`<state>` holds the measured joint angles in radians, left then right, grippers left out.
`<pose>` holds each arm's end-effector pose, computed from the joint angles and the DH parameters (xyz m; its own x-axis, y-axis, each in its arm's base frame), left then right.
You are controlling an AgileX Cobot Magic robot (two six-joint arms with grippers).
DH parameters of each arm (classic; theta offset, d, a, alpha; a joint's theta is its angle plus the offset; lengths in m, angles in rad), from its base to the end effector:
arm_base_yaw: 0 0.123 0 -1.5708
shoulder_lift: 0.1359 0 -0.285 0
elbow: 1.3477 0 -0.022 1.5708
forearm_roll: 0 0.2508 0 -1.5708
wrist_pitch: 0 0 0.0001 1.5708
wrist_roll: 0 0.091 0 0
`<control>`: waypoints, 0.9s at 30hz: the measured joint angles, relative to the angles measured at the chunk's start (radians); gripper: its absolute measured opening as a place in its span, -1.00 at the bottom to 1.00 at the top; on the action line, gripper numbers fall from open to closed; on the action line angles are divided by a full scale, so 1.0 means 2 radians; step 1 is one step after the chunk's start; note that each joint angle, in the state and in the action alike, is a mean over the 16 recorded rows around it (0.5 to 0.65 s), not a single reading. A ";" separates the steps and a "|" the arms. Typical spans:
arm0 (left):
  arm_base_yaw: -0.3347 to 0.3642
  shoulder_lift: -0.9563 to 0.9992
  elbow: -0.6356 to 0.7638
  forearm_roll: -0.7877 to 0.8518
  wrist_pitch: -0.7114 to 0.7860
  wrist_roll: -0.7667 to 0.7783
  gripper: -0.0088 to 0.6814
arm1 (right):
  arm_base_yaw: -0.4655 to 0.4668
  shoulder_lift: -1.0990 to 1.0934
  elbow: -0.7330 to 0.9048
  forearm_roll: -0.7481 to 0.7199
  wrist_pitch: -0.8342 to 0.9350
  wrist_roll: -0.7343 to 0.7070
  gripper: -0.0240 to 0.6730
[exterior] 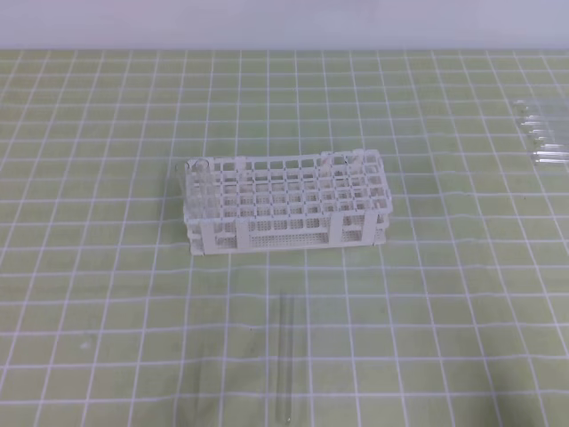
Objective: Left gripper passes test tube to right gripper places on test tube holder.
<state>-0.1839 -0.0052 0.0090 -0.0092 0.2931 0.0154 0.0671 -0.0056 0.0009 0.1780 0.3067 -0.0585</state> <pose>0.0535 -0.0102 0.1839 -0.2034 0.0445 -0.9781 0.1868 0.9824 0.0059 0.0535 0.0085 0.1859 -0.2202 0.0964 -0.9707 -0.0952 0.9882 0.1198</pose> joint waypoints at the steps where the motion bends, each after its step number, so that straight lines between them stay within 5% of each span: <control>1: 0.000 0.000 0.000 0.001 0.001 0.000 -0.98 | 0.000 0.000 0.000 0.000 0.000 0.000 -0.98; 27: 0.000 0.001 -0.001 0.010 -0.040 0.000 -0.98 | 0.000 0.000 0.000 0.009 -0.002 0.000 -0.98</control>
<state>-0.1837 -0.0037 0.0066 0.0115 0.2125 0.0153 0.0671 -0.0056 0.0009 0.1959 0.3030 -0.0580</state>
